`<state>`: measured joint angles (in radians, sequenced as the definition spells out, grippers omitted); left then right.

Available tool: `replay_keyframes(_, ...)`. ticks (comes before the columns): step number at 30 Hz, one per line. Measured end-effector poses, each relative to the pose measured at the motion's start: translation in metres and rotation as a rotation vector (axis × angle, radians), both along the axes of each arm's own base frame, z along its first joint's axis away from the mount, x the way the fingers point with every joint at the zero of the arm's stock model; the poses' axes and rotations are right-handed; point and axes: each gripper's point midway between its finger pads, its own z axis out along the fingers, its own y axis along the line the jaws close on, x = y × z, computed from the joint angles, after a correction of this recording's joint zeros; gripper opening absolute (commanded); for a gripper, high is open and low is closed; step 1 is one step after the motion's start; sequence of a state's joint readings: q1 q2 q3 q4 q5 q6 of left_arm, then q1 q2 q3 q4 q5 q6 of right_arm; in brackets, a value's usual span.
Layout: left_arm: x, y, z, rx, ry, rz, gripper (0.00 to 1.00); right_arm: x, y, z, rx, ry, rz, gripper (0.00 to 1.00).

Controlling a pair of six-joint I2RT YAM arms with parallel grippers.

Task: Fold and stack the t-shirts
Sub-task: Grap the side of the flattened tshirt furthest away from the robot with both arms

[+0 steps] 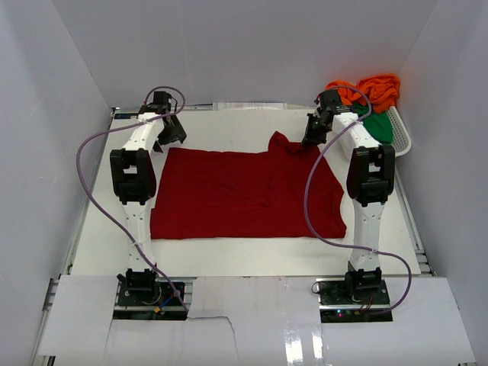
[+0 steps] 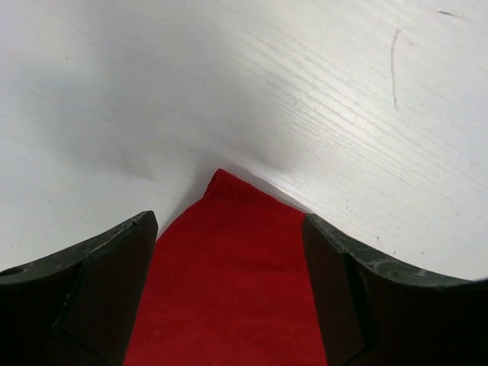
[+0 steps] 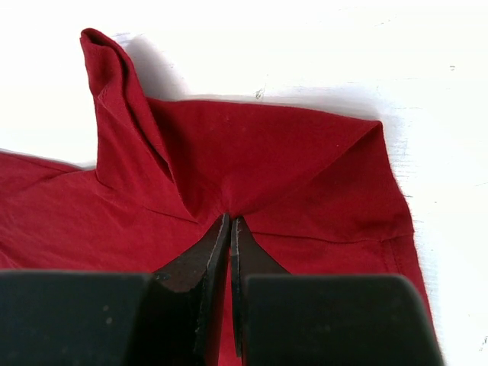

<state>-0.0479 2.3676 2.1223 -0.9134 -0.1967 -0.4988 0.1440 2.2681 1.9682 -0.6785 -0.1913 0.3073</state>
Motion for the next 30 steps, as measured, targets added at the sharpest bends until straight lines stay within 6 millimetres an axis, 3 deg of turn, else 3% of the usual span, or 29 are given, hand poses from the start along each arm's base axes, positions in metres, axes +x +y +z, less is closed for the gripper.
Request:
replay_keyframes(6, 0.003, 0.001, 0.004, 0.004, -0.011, 0.003, 0.75, 0.0, 0.0, 0.0, 0.002, 0.0, 0.001, 0.08)
replay_keyframes(11, 0.003, 0.003, 0.002, 0.016, -0.009, 0.007, 0.75, 0.0, 0.0, 0.0, 0.002, 0.0, 0.001, 0.08)
replay_keyframes(17, -0.001, 0.005, -0.027, 0.03, 0.046, 0.01, 0.71, 0.0, 0.0, 0.0, 0.003, 0.0, 0.002, 0.08)
replay_keyframes(19, 0.0, 0.006, -0.029, 0.031, 0.046, 0.012, 0.69, 0.0, 0.001, 0.001, 0.003, 0.0, 0.002, 0.08)
replay_keyframes(20, 0.001, 0.006, -0.028, 0.031, 0.043, 0.012, 0.66, 0.0, 0.001, 0.001, 0.003, 0.0, 0.002, 0.08)
replay_keyframes(21, 0.001, 0.006, -0.028, 0.031, 0.041, 0.013, 0.47, 0.0, 0.001, 0.001, 0.004, -0.001, 0.002, 0.08)
replay_keyframes(23, 0.001, 0.005, -0.028, 0.029, 0.042, 0.017, 0.25, 0.001, 0.001, 0.002, 0.006, -0.003, 0.003, 0.08)
replay_keyframes(24, 0.001, 0.005, -0.028, 0.03, 0.042, 0.013, 0.08, 0.001, 0.001, 0.003, 0.006, -0.006, 0.003, 0.08)
replay_keyframes(25, 0.001, 0.005, -0.028, 0.03, 0.043, 0.01, 0.0, 0.002, 0.001, 0.004, 0.007, -0.009, 0.003, 0.08)
replay_keyframes(30, 0.001, 0.005, -0.028, 0.033, 0.043, 0.009, 0.0, 0.002, 0.001, 0.005, 0.007, -0.01, 0.003, 0.08)
